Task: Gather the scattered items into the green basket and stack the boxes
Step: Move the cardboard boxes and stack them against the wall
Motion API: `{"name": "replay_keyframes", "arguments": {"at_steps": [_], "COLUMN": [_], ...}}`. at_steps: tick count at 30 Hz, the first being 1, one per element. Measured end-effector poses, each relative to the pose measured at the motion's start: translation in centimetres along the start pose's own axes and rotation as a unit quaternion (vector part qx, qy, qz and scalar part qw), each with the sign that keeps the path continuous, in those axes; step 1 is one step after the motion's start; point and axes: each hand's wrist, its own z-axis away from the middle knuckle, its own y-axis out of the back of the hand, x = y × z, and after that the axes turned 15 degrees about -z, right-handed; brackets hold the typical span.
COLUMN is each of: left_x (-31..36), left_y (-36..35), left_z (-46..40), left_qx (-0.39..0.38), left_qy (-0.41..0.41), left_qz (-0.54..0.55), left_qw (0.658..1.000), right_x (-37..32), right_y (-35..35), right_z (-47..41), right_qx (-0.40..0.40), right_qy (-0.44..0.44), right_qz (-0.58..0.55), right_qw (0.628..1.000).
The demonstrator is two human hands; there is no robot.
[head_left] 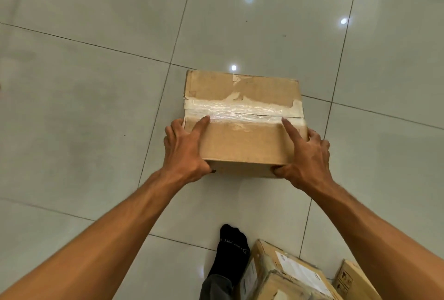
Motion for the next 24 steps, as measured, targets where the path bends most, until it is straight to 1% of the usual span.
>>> {"name": "replay_keyframes", "arguments": {"at_steps": [3,5,7,10,14,19,24], "left_x": [-2.8,-5.4,-8.1,-13.5,-21.1,-31.0,-40.0], "left_y": [2.8,5.1,7.6,12.0,17.7,24.8,32.0], "left_z": [1.6,2.9,4.0,6.0,9.6,15.7,21.5], "left_qx": [0.059,0.084,0.097,0.116,0.16,0.239,0.333], "left_qy": [-0.002,0.008,0.024,0.055,0.073,0.099,0.136], "left_qz": [0.01,0.014,0.025,0.051,0.083,0.111,0.124], "left_qw": [0.998,0.996,0.995,0.99,0.981,0.959,0.925], "right_x": [-3.8,-7.7,-12.0,-19.7,-29.7,-41.4,-54.4], "right_y": [0.3,0.4,0.6,0.3,-0.6,-2.4,-3.6], "right_z": [1.7,2.6,3.1,3.8,5.8,10.0,13.9], "right_qx": [0.005,0.022,0.031,0.033,0.029,0.016,0.018], "right_qy": [0.006,0.03,0.059,0.108,0.174,0.262,0.347], "right_qz": [-0.014,0.005,0.02,0.007,-0.003,-0.05,-0.064], "right_qw": [1.0,0.999,0.998,0.994,0.984,0.964,0.935]}}
